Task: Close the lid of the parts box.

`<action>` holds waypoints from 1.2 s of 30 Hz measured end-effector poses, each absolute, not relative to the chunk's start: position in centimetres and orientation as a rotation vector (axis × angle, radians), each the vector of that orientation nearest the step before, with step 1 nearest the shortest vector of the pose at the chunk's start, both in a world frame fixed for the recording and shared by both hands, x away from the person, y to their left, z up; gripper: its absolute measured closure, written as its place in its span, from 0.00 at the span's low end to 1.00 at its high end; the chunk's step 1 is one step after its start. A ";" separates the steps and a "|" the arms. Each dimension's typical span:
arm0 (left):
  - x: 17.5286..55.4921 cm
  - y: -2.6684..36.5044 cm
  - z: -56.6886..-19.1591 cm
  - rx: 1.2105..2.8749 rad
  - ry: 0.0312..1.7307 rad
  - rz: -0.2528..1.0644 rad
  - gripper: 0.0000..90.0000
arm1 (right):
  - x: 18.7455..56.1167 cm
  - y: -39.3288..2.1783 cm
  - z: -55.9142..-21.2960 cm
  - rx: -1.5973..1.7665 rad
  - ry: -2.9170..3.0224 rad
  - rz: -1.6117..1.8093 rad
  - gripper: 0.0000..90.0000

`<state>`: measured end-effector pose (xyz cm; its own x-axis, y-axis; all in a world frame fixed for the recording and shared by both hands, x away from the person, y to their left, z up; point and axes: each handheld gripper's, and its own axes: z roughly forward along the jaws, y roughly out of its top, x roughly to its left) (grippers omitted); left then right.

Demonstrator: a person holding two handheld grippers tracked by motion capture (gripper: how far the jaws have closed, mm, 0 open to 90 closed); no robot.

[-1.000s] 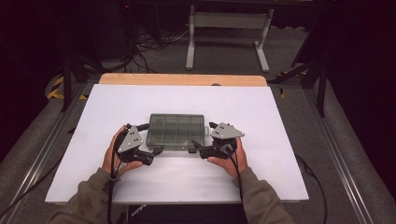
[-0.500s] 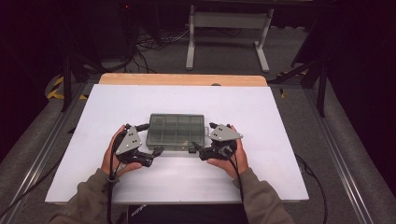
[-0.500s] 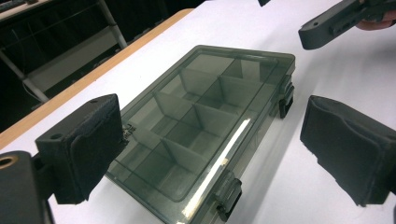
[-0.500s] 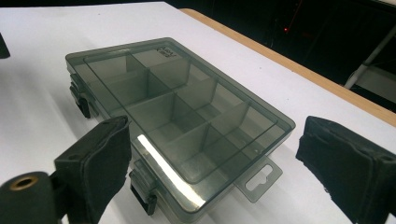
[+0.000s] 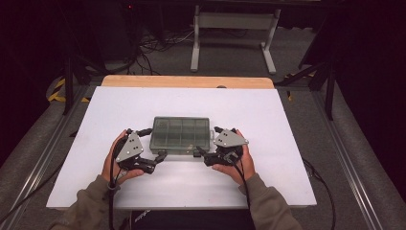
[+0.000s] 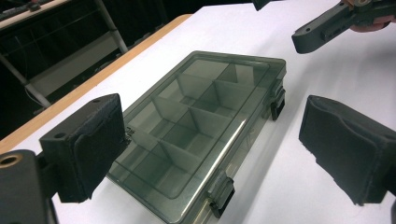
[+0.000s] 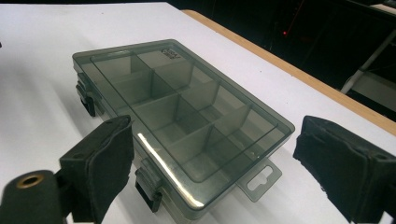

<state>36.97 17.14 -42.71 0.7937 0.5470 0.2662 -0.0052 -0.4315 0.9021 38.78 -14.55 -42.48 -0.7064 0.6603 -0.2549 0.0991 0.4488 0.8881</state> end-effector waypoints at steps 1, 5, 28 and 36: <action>36.9 17.1 -42.7 1.931 0.408 0.660 0.09 | 38.8 -14.6 -42.5 0.633 2.113 1.241 0.13; 36.8 17.0 -42.6 1.934 0.398 0.662 0.08 | 38.6 -14.6 -42.3 0.625 2.113 1.237 0.13; 35.5 17.1 -42.3 1.934 0.370 0.683 0.08 | 37.5 -14.8 -42.3 0.583 2.098 1.167 0.14; 35.1 16.8 -42.4 1.947 0.353 0.690 0.08 | 37.0 -15.5 -42.2 0.588 2.094 1.169 0.14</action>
<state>35.10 16.82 -42.43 0.7948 0.5198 0.3132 -0.0498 -0.4584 0.8873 37.01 -15.50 -42.16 -0.6813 0.6548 -0.3272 0.0652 0.4995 0.8639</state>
